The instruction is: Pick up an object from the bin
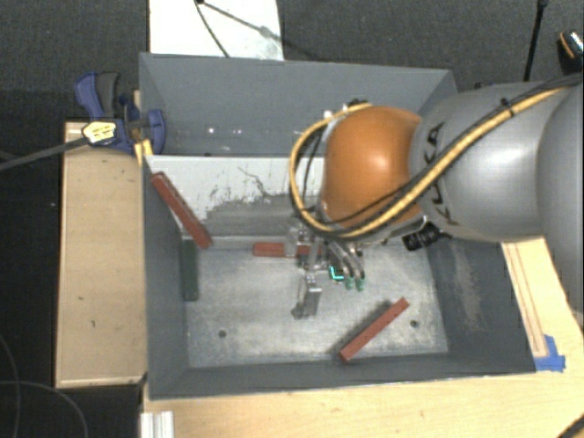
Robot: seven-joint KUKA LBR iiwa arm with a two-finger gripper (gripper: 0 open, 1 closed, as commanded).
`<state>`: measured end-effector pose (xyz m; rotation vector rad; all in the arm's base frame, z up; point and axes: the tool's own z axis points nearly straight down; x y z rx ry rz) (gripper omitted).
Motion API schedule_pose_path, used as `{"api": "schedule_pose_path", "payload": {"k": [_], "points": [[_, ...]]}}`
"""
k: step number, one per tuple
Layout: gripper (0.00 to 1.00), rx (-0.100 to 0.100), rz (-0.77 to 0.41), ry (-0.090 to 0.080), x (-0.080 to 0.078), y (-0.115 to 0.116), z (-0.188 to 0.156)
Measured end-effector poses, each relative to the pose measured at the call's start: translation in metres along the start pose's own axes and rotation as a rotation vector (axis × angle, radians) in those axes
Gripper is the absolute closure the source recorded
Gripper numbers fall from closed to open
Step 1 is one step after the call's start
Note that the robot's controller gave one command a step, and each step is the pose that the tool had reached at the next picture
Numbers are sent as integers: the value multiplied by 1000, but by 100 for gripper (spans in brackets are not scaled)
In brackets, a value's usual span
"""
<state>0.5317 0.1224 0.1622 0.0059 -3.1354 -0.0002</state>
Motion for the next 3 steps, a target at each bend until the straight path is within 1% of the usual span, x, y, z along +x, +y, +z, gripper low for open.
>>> {"api": "schedule_pose_path", "payload": {"k": [1, 2, 3], "points": [[0, 1, 119, -8, -61, -62, 95], [0, -2, 215, -15, -62, -84, 60], [0, -4, 278, -16, -62, -74, 58]]}}
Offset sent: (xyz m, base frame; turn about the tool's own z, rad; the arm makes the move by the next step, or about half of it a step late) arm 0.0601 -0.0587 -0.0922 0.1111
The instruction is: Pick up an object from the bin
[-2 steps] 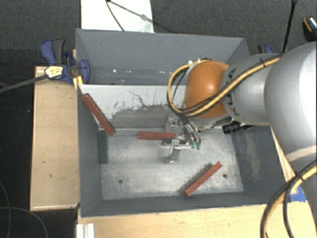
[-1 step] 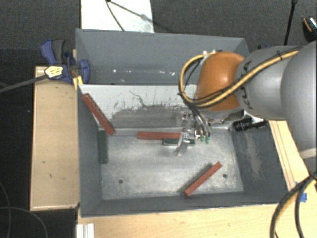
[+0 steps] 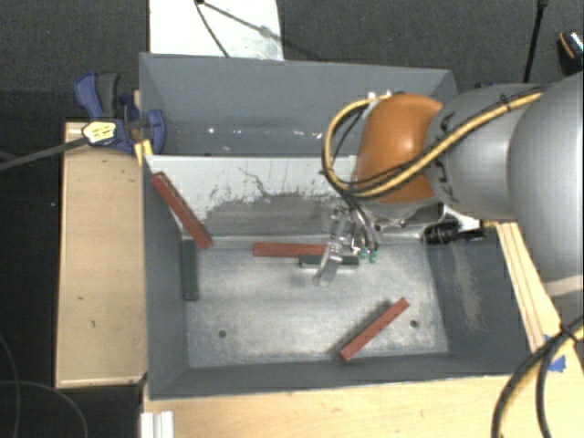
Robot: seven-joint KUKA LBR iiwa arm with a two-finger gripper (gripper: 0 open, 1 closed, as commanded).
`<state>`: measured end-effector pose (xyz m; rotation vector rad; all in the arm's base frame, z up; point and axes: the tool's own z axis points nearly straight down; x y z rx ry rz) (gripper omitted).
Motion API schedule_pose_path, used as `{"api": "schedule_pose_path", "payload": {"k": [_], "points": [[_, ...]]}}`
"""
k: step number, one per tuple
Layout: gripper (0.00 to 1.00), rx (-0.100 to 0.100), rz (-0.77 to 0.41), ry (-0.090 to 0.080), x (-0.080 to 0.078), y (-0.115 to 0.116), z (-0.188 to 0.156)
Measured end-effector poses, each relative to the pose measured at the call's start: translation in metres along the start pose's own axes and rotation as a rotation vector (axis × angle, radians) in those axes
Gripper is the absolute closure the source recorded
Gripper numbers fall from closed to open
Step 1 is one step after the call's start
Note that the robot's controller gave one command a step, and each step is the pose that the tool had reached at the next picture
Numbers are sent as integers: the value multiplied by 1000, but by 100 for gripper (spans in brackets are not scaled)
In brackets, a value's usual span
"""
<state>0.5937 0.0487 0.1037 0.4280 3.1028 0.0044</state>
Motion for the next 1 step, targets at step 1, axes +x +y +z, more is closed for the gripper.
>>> {"api": "schedule_pose_path", "payload": {"k": [1], "points": [[0, 5, 160, 11, 2, -8, 34]]}}
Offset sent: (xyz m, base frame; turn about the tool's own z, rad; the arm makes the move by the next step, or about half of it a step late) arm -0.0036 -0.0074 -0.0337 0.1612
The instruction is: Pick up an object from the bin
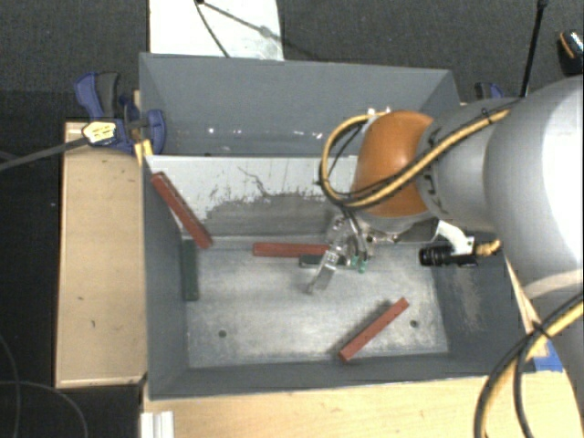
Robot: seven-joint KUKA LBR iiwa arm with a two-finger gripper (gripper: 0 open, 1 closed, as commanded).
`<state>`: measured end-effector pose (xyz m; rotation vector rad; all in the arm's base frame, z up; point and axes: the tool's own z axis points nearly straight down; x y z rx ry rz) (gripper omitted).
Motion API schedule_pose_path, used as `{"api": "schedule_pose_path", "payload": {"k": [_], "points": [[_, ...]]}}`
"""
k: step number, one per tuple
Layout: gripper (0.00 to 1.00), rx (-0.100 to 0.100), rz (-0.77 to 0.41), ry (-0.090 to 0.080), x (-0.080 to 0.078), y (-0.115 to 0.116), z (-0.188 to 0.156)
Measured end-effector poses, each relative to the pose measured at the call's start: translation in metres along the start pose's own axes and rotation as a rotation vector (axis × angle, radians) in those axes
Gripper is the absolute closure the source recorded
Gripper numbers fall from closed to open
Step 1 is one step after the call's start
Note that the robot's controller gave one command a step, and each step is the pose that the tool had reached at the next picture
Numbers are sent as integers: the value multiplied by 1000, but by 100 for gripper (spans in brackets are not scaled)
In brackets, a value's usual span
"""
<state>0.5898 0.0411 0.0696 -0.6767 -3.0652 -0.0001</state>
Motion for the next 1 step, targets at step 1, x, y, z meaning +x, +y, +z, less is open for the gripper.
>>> {"api": "schedule_pose_path", "payload": {"k": [1], "points": [[0, -3, 175, -3, 16, 26, -1]]}}
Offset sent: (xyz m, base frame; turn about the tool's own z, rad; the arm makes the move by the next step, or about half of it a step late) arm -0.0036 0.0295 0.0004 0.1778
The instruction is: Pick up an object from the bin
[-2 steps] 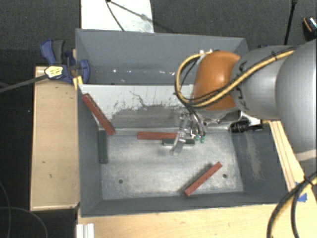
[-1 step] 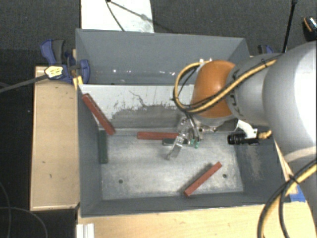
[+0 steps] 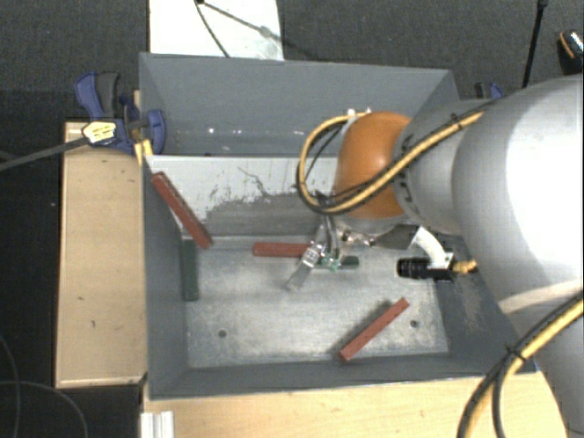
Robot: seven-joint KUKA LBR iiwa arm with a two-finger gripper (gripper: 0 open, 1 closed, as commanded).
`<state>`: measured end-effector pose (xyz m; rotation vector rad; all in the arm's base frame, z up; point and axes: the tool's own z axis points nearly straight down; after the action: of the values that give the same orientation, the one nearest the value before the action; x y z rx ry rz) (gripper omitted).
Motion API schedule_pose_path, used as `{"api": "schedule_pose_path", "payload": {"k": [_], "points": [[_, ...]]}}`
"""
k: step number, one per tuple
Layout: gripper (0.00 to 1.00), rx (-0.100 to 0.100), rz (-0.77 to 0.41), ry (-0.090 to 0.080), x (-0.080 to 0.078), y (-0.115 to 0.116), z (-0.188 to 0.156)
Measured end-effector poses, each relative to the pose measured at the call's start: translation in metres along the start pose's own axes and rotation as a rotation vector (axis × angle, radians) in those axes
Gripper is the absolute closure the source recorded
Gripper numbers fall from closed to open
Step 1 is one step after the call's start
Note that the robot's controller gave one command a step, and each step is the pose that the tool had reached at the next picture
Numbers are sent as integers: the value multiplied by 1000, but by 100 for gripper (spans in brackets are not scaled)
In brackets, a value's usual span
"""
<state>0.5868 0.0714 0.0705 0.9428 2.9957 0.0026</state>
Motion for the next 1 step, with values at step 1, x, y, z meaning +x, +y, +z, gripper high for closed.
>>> {"api": "schedule_pose_path", "payload": {"k": [1], "points": [[100, 1, 0, 0, 0, 0, 0]]}}
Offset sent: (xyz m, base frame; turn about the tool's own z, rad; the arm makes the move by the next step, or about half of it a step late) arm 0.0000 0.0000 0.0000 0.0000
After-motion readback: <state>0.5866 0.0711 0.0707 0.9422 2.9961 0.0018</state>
